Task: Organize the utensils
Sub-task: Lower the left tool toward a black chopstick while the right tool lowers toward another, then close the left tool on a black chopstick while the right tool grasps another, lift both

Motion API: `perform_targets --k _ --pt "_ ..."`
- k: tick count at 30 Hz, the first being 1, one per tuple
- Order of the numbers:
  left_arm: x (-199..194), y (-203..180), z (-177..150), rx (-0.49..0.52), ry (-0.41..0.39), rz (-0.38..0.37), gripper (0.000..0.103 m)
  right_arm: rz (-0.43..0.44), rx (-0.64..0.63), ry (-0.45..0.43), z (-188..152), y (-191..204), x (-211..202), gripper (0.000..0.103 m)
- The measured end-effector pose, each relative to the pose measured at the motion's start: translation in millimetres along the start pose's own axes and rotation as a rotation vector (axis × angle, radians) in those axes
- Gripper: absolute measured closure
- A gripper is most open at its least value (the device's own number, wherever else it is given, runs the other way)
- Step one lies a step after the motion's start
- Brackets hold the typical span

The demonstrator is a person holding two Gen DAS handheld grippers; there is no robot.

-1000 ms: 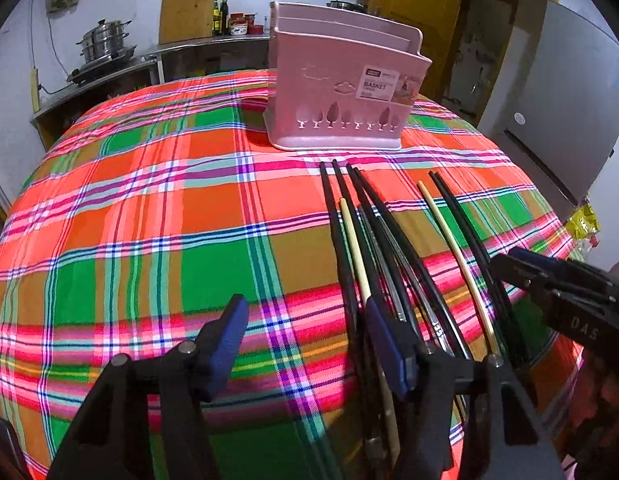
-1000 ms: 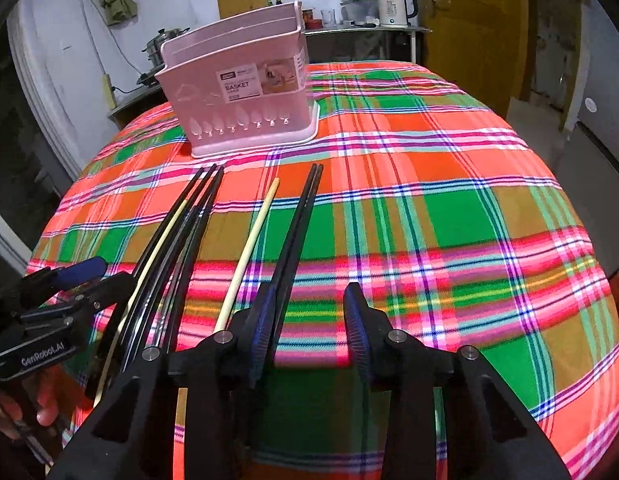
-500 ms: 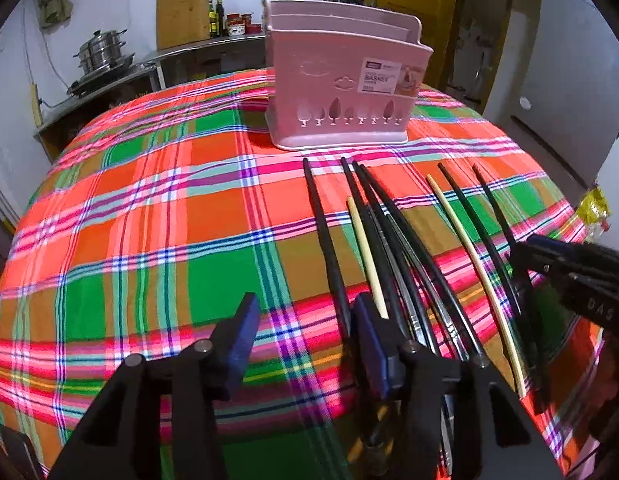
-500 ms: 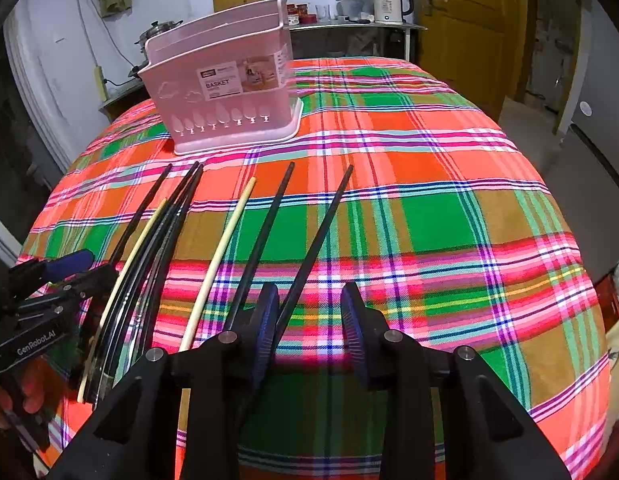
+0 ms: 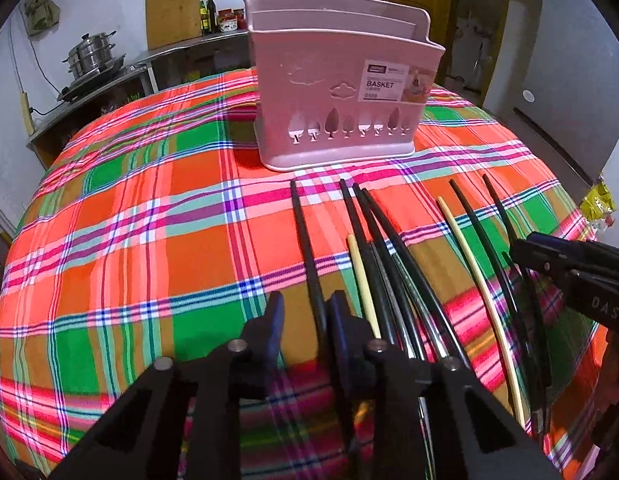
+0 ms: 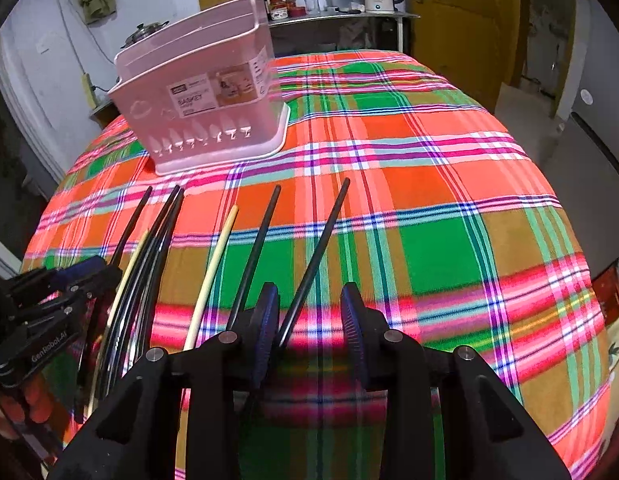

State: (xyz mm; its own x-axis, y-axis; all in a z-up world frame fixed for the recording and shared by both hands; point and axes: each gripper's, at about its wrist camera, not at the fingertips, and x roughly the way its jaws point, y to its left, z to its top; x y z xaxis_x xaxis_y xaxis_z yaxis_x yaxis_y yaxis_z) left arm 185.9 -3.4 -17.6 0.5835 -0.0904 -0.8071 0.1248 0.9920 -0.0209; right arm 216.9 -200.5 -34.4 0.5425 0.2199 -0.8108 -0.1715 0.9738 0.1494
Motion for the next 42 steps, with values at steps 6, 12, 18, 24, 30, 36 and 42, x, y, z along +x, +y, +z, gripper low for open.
perform_targets --k 6,12,18,24,30,36,42 --pt "7 -3 11 0.025 0.023 -0.008 0.093 -0.031 -0.016 0.015 13 1 10 0.085" --pt "9 2 18 0.005 0.042 -0.066 0.097 0.014 0.005 0.027 19 -4 11 0.093" --pt "-13 10 20 -0.025 -0.003 -0.131 0.097 0.070 0.010 -0.013 23 -4 -6 0.096" --pt "-57 14 31 -0.025 -0.096 -0.157 0.097 0.110 -0.022 -0.107 34 6 -41 0.097" --pt "-103 17 44 -0.026 -0.194 -0.187 0.097 0.136 -0.043 -0.199 47 12 -78 0.098" --pt "-130 14 57 -0.010 -0.266 -0.193 0.097 0.169 -0.056 -0.273 55 20 -109 0.098" --pt "-137 19 75 -0.018 -0.290 -0.188 0.097 0.190 -0.074 -0.334 73 26 -127 0.098"
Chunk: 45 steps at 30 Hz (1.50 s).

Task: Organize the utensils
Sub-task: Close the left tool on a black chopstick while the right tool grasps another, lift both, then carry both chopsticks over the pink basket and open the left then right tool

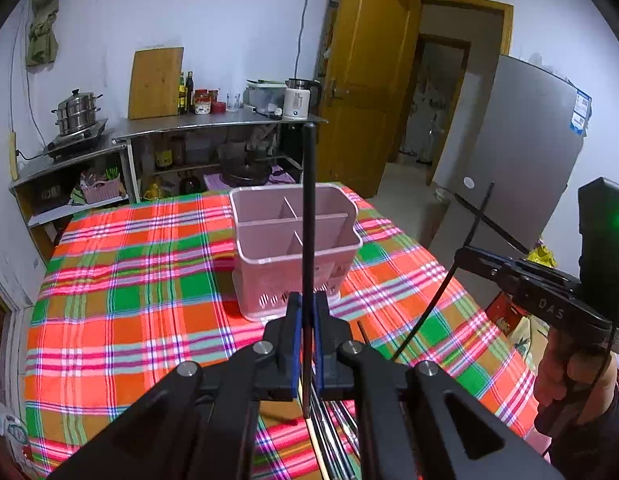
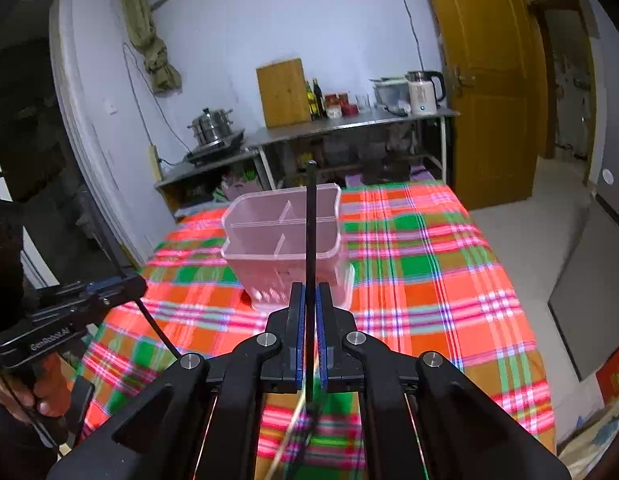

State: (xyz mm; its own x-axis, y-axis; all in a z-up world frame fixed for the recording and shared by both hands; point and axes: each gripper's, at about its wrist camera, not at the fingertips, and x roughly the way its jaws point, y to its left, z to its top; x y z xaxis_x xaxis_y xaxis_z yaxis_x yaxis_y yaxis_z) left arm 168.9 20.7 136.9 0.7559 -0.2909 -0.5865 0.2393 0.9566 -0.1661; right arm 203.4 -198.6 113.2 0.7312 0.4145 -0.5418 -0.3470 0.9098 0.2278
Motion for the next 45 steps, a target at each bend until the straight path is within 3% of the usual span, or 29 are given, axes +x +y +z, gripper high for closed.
perform_targets --k 15,23,32,40,45 --pt "0 18 82 -0.049 -0.092 -0.001 0.097 0.063 -0.006 -0.158 83 25 0 0.098" --pt "18 32 119 -0.081 -0.154 0.003 0.097 0.079 -0.010 -0.192 114 44 29 0.098" --pt "64 50 101 -0.112 -0.107 0.003 0.097 0.066 0.004 -0.092 95 42 88 0.098" --pt "82 53 82 -0.112 -0.066 0.002 0.095 0.060 0.007 0.014 73 33 115 0.098" --pt "71 47 73 -0.101 -0.087 0.003 0.070 0.065 -0.008 0.004 68 36 107 0.086"
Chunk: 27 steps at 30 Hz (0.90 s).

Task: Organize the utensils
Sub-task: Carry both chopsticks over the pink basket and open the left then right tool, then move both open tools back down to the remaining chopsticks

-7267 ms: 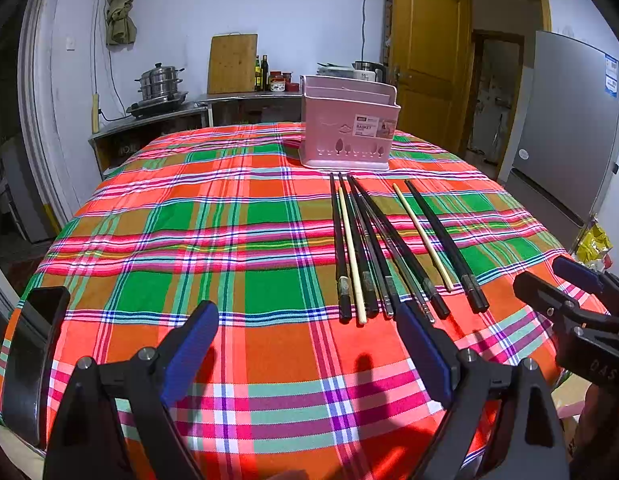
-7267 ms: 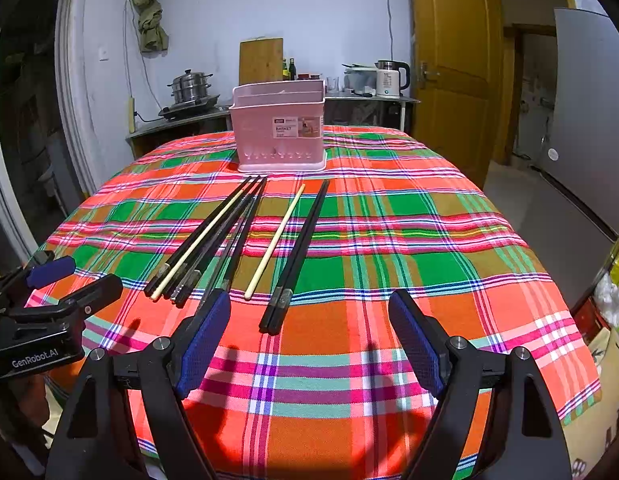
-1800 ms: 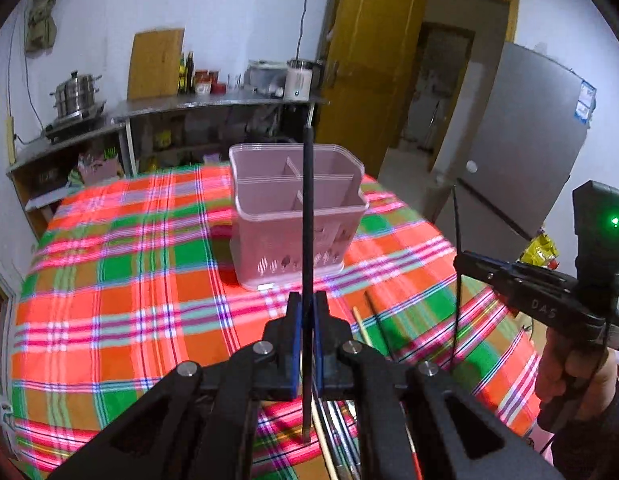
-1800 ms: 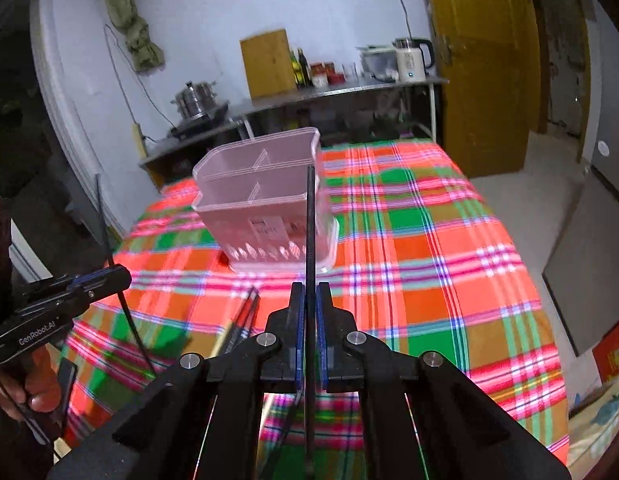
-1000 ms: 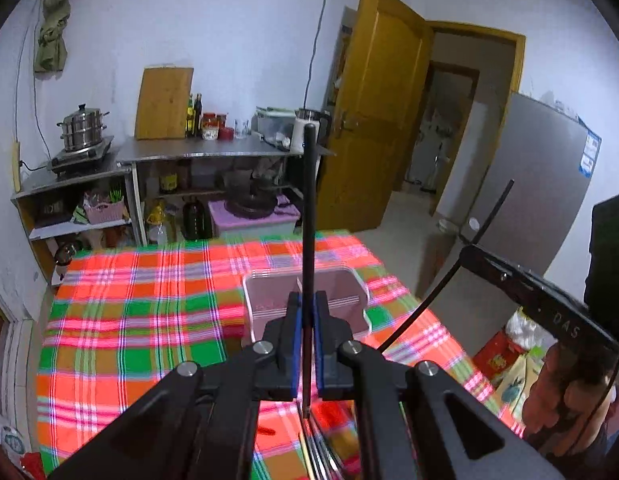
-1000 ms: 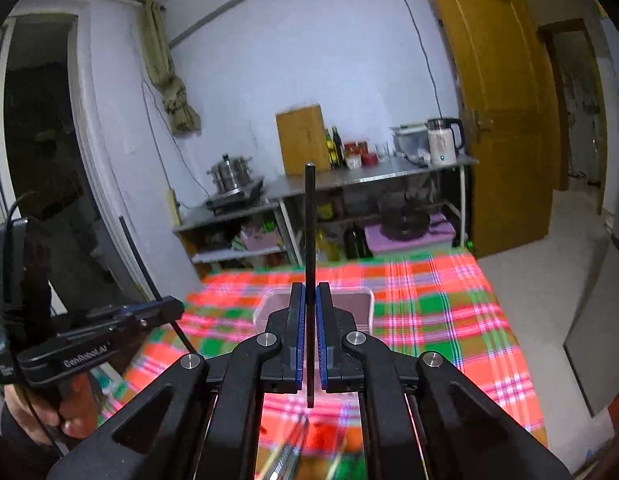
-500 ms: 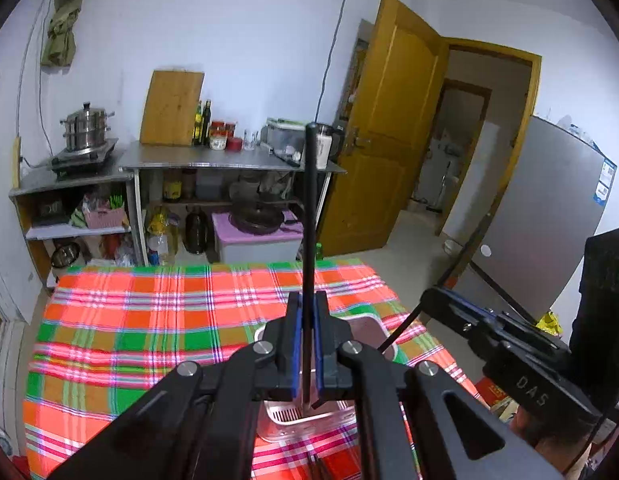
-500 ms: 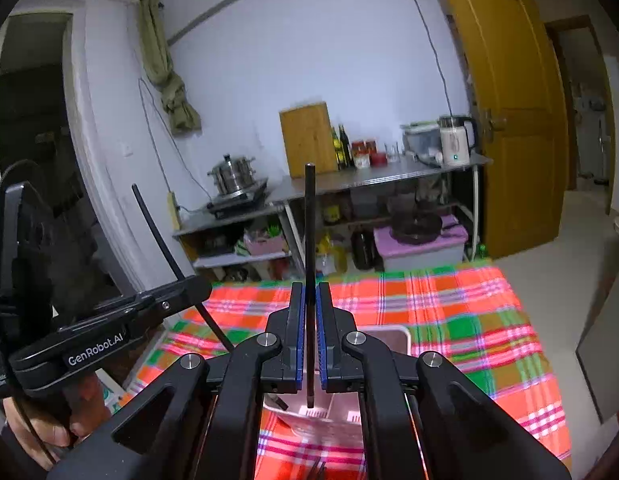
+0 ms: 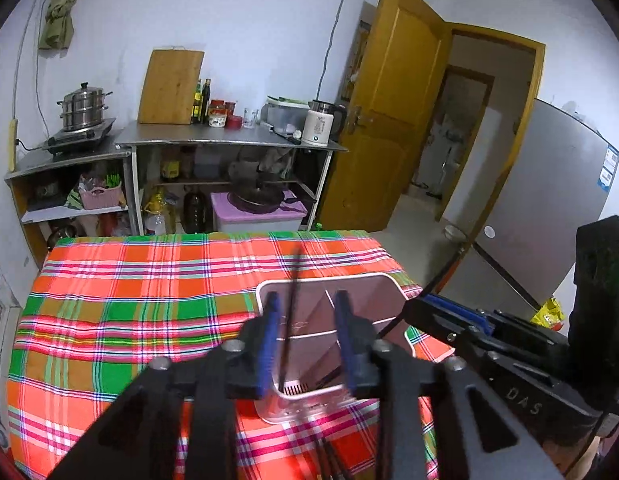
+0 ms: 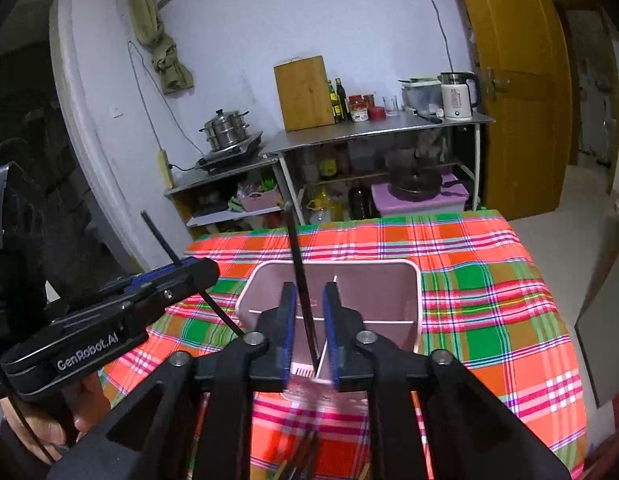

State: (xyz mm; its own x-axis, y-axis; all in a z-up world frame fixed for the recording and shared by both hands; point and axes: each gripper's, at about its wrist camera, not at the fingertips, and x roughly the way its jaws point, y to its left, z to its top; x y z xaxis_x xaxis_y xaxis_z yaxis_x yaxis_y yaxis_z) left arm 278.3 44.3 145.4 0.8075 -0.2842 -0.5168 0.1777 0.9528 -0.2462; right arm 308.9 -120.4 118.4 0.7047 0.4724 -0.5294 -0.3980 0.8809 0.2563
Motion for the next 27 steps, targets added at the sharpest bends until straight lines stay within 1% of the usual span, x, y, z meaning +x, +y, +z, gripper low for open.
perform_targets --k 2,6,11,16,19,22,26,27 --pt "-9 -2 -1 0.003 -0.018 -0.003 0.068 0.004 0.000 -0.014 0 0 -8 0.083" --pt "-32 -4 -6 0.001 -0.057 0.002 0.062 0.013 0.004 -0.049 -4 0 -34 0.072" --pt "-60 -7 -16 0.002 -0.093 0.009 0.062 0.023 0.026 -0.085 -14 -4 -68 0.072" --pt "-83 -10 -37 -0.007 -0.112 0.000 0.062 0.009 0.028 -0.103 -32 -6 -98 0.072" --pt "-89 -10 -59 -0.006 -0.099 -0.009 0.062 0.004 0.049 -0.092 -50 -11 -109 0.072" --pt "-86 -11 -93 -0.010 -0.048 -0.019 0.062 0.005 0.060 -0.064 -75 -15 -113 0.072" --pt "-74 -10 -131 -0.028 0.032 -0.025 0.062 -0.005 0.053 0.020 -117 -13 -104 0.072" --pt "-71 -9 -139 -0.031 0.049 -0.024 0.062 -0.008 0.053 0.033 -122 -13 -101 0.072"
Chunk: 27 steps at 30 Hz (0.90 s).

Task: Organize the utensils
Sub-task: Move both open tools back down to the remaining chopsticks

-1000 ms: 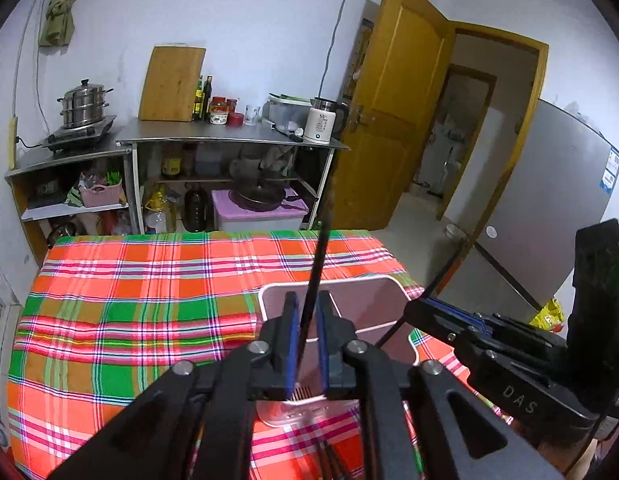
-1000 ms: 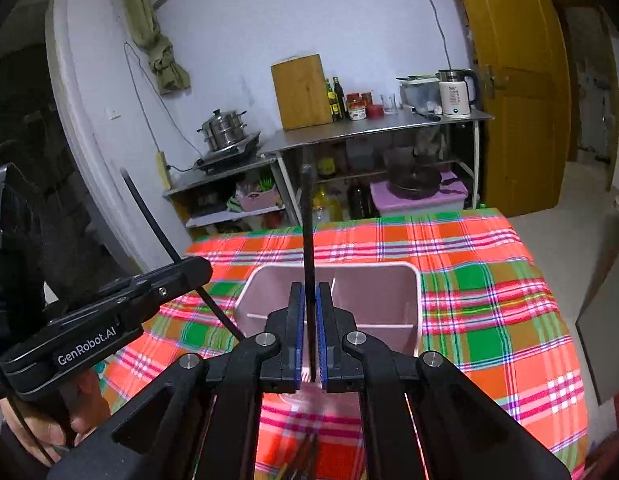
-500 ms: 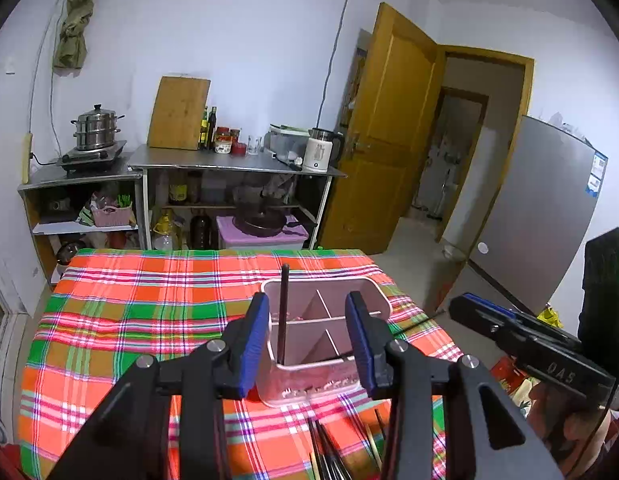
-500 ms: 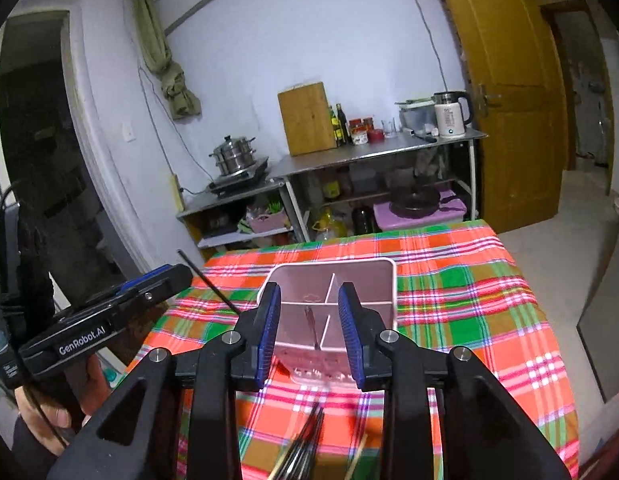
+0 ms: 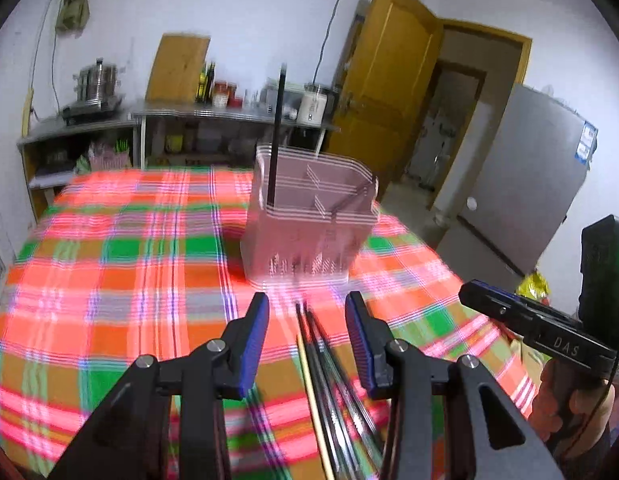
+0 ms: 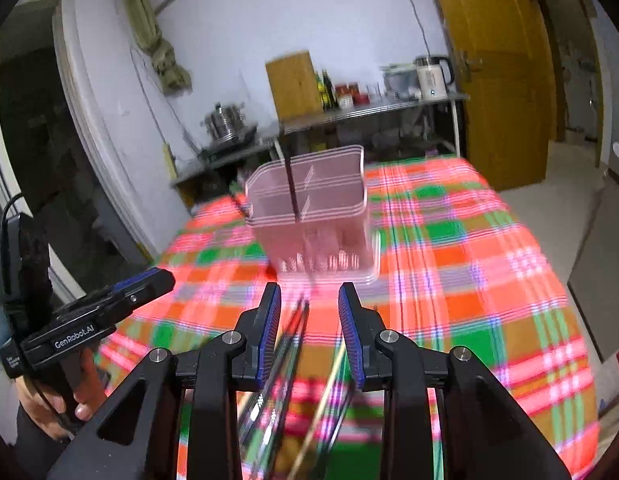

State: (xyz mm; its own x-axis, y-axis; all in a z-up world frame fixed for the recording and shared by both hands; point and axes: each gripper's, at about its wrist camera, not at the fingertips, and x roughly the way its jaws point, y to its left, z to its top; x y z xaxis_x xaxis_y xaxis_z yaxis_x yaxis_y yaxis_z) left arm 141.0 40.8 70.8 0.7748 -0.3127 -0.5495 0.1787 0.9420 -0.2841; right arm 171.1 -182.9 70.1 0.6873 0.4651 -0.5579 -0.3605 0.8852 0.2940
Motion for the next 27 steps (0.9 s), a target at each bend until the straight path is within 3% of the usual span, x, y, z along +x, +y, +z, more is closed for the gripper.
perform_targets --k 8,13,18,27 --pt "24 3 -44 -0.014 0.114 0.003 0.062 0.005 0.000 0.113 -39 -1 30 0.073" --pt "37 0 -49 -0.004 0.154 0.005 0.062 -0.005 0.009 0.152 -49 -5 47 0.080" --pt "54 -2 -50 0.002 0.194 0.023 0.070 -0.015 0.016 0.190 -56 -11 62 0.085" --pt "80 -4 -51 0.015 0.255 0.051 0.077 -0.024 0.016 0.222 -58 -17 82 0.088"
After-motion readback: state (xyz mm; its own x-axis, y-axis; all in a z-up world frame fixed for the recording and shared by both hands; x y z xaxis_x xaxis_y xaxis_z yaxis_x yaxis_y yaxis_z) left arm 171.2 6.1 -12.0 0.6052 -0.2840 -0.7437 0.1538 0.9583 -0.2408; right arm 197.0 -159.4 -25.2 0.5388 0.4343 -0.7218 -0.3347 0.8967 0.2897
